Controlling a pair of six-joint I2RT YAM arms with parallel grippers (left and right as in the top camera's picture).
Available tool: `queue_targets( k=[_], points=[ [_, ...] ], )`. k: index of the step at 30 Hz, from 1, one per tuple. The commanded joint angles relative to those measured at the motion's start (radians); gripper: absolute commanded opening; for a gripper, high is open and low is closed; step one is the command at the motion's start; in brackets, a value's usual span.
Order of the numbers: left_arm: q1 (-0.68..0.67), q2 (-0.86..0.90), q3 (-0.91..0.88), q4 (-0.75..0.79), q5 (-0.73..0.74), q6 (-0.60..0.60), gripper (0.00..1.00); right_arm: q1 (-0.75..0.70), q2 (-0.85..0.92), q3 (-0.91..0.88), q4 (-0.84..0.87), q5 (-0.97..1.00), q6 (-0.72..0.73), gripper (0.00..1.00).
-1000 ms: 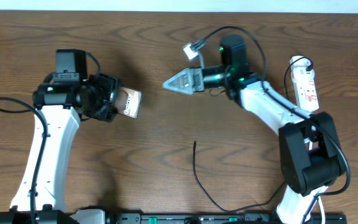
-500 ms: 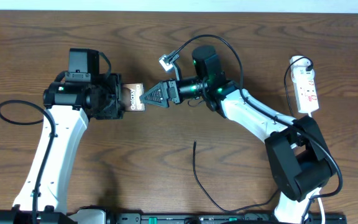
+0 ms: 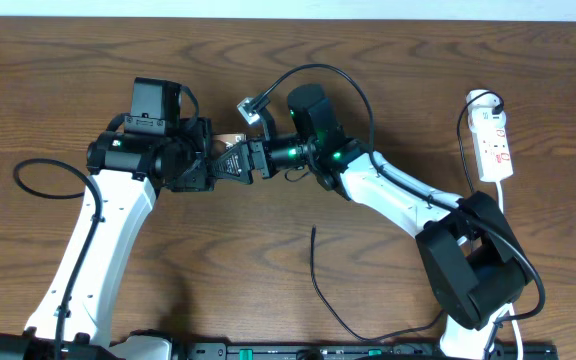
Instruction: Plug charger to phone and switch on socket
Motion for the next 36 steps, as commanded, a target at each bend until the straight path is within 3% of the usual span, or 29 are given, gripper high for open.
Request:
queue_targets(
  k=[1, 9, 22, 30, 36],
  points=[
    [-0.011, -0.003, 0.017, 0.006, -0.01, -0.01, 0.07, 0.013, -0.001, 0.012, 0.0, 0.024, 0.003, 0.88],
    [-0.031, -0.003, 0.017, 0.006, -0.01, -0.01, 0.07, 0.015, -0.001, 0.012, 0.0, 0.043, 0.047, 0.57],
    [-0.031, -0.003, 0.017, 0.005, -0.01, -0.008, 0.07, 0.031, -0.001, 0.012, 0.001, 0.069, 0.085, 0.43],
    [-0.031, -0.002, 0.017, 0.005, -0.01, -0.005, 0.07, 0.034, -0.001, 0.012, 0.001, 0.075, 0.1, 0.27],
    [-0.038, -0.002, 0.017, 0.006, -0.01, -0.005, 0.07, 0.036, -0.001, 0.012, 0.001, 0.075, 0.1, 0.24]
  ],
)
